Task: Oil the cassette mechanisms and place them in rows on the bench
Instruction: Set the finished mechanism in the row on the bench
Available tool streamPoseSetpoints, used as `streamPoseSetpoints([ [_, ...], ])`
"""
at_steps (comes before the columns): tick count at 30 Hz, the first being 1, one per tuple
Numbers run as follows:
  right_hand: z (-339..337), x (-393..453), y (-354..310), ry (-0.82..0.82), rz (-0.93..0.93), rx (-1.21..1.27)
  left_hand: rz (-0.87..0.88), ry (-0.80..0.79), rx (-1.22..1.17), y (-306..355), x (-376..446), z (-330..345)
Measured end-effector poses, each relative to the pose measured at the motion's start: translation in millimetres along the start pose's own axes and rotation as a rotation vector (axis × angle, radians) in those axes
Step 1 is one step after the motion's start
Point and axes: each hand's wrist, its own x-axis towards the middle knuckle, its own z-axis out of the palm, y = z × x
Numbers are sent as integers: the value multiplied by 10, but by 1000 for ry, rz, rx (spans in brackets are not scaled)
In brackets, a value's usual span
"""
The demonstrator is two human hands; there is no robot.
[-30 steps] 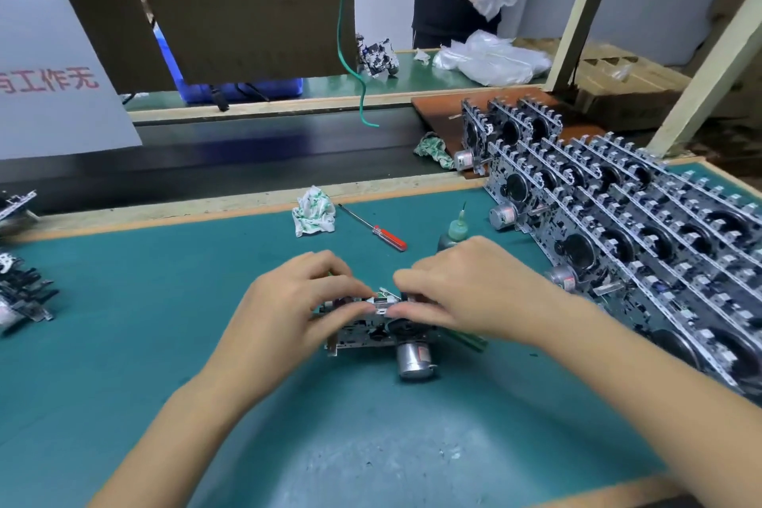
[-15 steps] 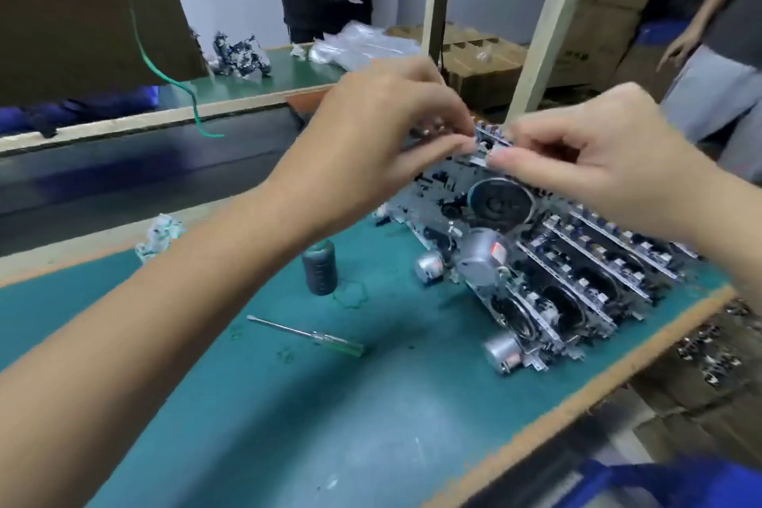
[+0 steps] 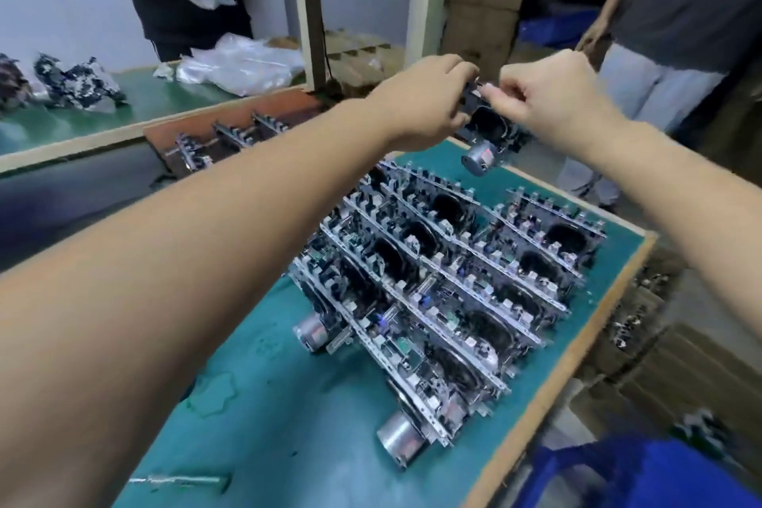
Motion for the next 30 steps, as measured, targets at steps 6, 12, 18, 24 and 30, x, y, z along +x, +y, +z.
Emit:
streamPoseSetpoints([
  [6,597,-34,73,-157,-18,-128,-119,-274,-135,-89,84,507],
  [12,755,-166,113,-373,15,-100,-135,-321,-116,-93,31,738],
  [18,468,-144,-86,-286,95,-248,-84,-352,44,-39,-57,665],
  [24,-219,-336,-918,-114,120,84,-115,19,-6,123,-742,125],
  [30,-667,-924,-2177,-203,34,480,-201,189,-159,257,-2465,-425],
])
